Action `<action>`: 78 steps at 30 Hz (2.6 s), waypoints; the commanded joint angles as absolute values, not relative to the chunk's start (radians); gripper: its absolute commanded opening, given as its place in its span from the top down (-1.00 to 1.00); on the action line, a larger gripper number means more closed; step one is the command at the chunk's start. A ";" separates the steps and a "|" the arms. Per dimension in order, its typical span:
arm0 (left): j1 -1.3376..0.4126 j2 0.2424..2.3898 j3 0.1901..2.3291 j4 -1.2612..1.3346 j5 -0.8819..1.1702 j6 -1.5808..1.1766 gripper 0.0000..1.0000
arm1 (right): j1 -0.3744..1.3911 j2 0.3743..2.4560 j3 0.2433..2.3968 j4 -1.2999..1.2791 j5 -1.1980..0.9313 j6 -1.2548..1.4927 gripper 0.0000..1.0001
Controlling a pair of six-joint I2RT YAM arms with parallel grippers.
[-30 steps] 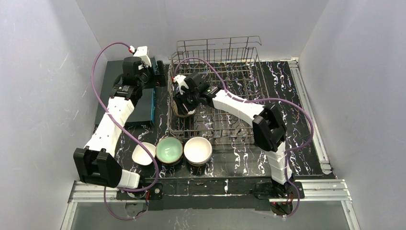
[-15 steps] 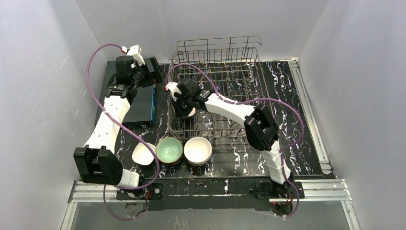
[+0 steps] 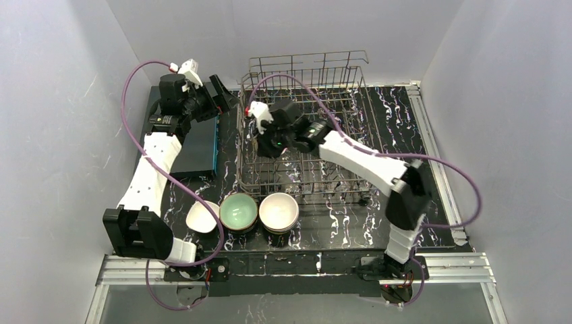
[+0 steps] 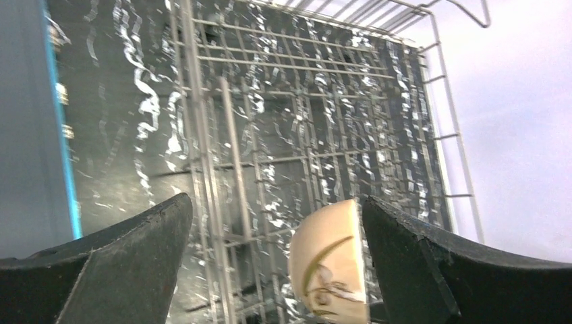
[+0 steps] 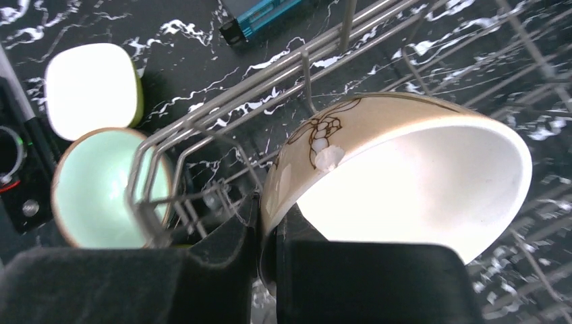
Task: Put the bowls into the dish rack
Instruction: Pick up the bowl from the dish rack, then turn the bowl upside down on the dish rack.
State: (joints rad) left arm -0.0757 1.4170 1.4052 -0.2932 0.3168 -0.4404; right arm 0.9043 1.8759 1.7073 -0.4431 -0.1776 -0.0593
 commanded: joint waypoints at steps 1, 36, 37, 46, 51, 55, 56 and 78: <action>-0.072 1.361 1.409 -0.333 0.485 -0.607 -0.88 | 0.897 1.646 1.628 -0.406 -0.156 -0.108 0.97; -0.571 1.264 1.028 -0.278 0.632 -0.981 -0.92 | 0.904 1.306 1.314 -0.487 -0.394 -0.079 0.97; -0.576 1.267 1.019 -0.267 0.634 -0.993 -0.89 | 0.905 1.305 1.314 -0.486 -0.392 -0.080 0.97; -0.593 1.305 0.981 -0.202 0.666 -1.050 -0.76 | 0.907 1.321 1.314 -0.480 -0.405 -0.076 0.97; -0.594 1.320 0.951 -0.102 0.720 -1.109 -0.35 | 0.908 1.323 1.308 -0.472 -0.378 -0.070 0.97; -0.593 1.334 0.941 -0.059 0.728 -1.122 0.03 | 0.909 1.328 1.296 -0.456 -0.336 -0.046 0.93; -0.592 1.336 0.945 -0.061 0.721 -1.118 0.11 | 0.908 1.330 1.296 -0.456 -0.326 -0.040 0.88; -0.416 1.274 1.037 -0.133 0.577 -0.882 0.53 | 0.743 1.237 1.211 -0.335 -0.311 0.227 -0.97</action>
State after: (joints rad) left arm -0.4374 1.3647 0.9833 -0.1513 0.5911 -0.9833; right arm 0.8425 1.2869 1.2400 -0.4431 -0.2134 0.1104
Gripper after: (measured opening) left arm 0.684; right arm 0.977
